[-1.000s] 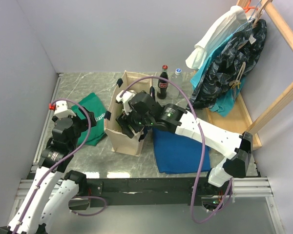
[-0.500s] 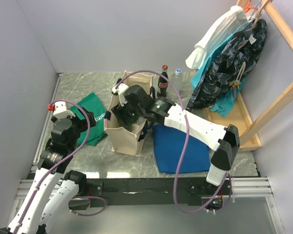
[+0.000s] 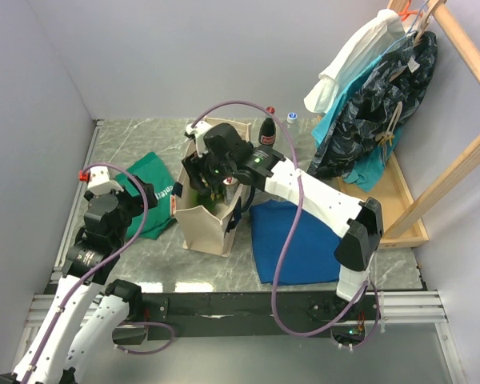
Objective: Take the beverage out of the canvas bag
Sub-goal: Take out the drink from the canvas bag.
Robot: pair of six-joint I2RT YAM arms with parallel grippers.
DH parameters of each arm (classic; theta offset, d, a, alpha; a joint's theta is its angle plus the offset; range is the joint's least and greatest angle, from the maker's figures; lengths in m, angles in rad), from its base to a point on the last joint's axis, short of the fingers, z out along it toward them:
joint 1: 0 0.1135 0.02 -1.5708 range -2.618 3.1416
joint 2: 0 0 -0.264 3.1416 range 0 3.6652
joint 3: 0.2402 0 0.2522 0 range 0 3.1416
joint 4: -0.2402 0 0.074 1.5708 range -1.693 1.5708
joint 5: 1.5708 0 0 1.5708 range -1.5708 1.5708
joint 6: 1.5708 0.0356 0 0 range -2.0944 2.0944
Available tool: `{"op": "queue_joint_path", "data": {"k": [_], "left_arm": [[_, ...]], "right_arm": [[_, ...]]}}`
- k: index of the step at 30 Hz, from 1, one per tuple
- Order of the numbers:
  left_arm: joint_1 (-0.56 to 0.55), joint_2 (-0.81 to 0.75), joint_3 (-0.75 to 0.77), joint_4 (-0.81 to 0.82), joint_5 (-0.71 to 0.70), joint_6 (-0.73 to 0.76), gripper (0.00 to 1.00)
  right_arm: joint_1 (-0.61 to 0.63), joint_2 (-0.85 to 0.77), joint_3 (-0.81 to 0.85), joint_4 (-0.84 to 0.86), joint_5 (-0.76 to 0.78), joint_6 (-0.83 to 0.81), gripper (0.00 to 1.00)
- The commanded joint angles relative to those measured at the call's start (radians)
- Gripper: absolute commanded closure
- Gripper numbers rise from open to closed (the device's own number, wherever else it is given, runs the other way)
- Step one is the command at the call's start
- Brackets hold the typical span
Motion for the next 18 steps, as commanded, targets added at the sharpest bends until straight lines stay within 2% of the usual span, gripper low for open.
{"op": "queue_joint_path", "data": {"k": [1, 18], "left_arm": [[-0.003, 0.007, 0.035, 0.021, 0.001, 0.007, 0.04], [-0.003, 0.025, 0.034, 0.023, -0.006, 0.010, 0.04]], "right_arm": [[-0.005, 0.035, 0.044, 0.012, -0.027, 0.004, 0.25], [-0.018, 0.109, 0.067, 0.015, 0.007, -0.004, 0.26]]}}
